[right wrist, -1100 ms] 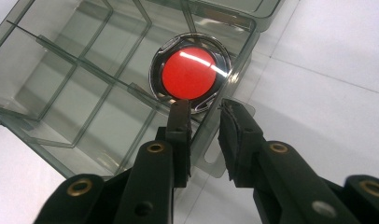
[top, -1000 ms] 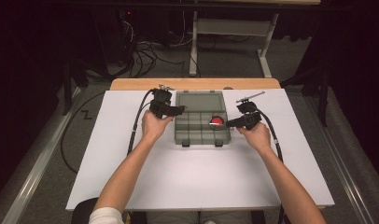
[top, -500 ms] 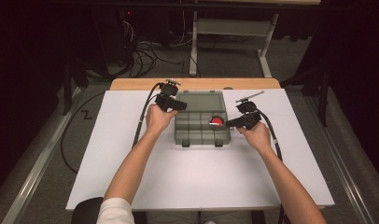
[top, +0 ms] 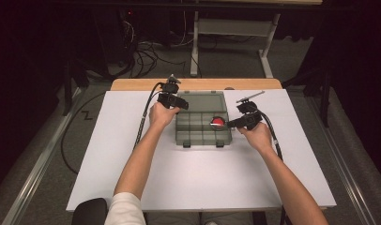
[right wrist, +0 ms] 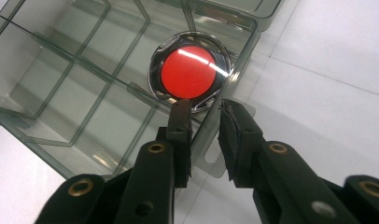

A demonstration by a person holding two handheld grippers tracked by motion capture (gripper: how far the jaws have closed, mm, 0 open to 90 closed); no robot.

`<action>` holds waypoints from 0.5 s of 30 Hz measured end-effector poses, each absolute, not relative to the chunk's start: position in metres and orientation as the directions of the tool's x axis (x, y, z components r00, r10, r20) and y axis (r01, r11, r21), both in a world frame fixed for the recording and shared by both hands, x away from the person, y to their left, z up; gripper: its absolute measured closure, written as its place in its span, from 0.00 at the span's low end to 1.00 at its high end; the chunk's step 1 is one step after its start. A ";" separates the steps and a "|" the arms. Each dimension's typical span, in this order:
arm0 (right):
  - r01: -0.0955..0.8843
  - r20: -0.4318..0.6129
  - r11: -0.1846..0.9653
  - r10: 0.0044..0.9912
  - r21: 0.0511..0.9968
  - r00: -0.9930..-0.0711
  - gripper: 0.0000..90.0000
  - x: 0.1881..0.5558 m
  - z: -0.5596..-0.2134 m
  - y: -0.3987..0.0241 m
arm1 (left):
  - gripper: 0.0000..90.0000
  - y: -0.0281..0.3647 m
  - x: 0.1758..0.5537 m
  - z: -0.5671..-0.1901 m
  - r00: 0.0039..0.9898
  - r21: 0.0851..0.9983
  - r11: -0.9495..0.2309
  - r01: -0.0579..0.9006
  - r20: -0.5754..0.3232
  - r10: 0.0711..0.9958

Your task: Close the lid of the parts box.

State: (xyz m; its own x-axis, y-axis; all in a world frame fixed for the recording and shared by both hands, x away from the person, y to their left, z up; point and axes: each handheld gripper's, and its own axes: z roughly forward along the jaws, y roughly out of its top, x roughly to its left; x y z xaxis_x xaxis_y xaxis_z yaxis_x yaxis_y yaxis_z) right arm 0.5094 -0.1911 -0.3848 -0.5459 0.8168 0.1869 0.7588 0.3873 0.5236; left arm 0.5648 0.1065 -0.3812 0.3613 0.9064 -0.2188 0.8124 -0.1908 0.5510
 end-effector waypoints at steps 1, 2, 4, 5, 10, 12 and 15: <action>0.759 0.187 0.387 0.817 0.523 -0.546 0.84 0.509 -0.385 -0.191 | 0.48 0.108 0.566 -0.383 0.355 0.546 -0.185 0.817 -0.225 0.907; 0.759 0.187 0.386 0.817 0.524 -0.545 0.84 0.509 -0.385 -0.191 | 0.48 0.108 0.567 -0.383 0.352 0.545 -0.180 0.819 -0.230 0.907; 0.760 0.186 0.386 0.818 0.523 -0.544 0.84 0.509 -0.385 -0.191 | 0.48 0.110 0.569 -0.385 0.342 0.540 -0.166 0.825 -0.244 0.908; 0.760 0.186 0.386 0.818 0.523 -0.544 0.84 0.509 -0.385 -0.191 | 0.48 0.111 0.570 -0.386 0.338 0.538 -0.161 0.828 -0.248 0.908; 0.762 0.186 0.384 0.820 0.522 -0.541 0.84 0.509 -0.385 -0.190 | 0.48 0.115 0.574 -0.391 0.318 0.518 -0.142 0.843 -0.269 0.909; 0.762 0.186 0.384 0.820 0.522 -0.541 0.84 0.509 -0.385 -0.190 | 0.48 0.116 0.575 -0.393 0.312 0.516 -0.131 0.847 -0.283 0.907; 0.760 0.186 0.386 0.819 0.522 -0.543 0.84 0.509 -0.385 -0.191 | 0.48 0.117 0.577 -0.396 0.309 0.511 -0.116 0.852 -0.312 0.898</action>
State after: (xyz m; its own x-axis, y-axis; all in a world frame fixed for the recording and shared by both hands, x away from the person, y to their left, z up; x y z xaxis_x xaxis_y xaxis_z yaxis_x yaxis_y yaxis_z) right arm 0.5092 -0.1906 -0.3846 -0.5435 0.8187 0.1856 0.7602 0.3862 0.5224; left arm 0.5775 0.1167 -0.3958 0.3095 0.8983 -0.3120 0.8515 -0.1158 0.5113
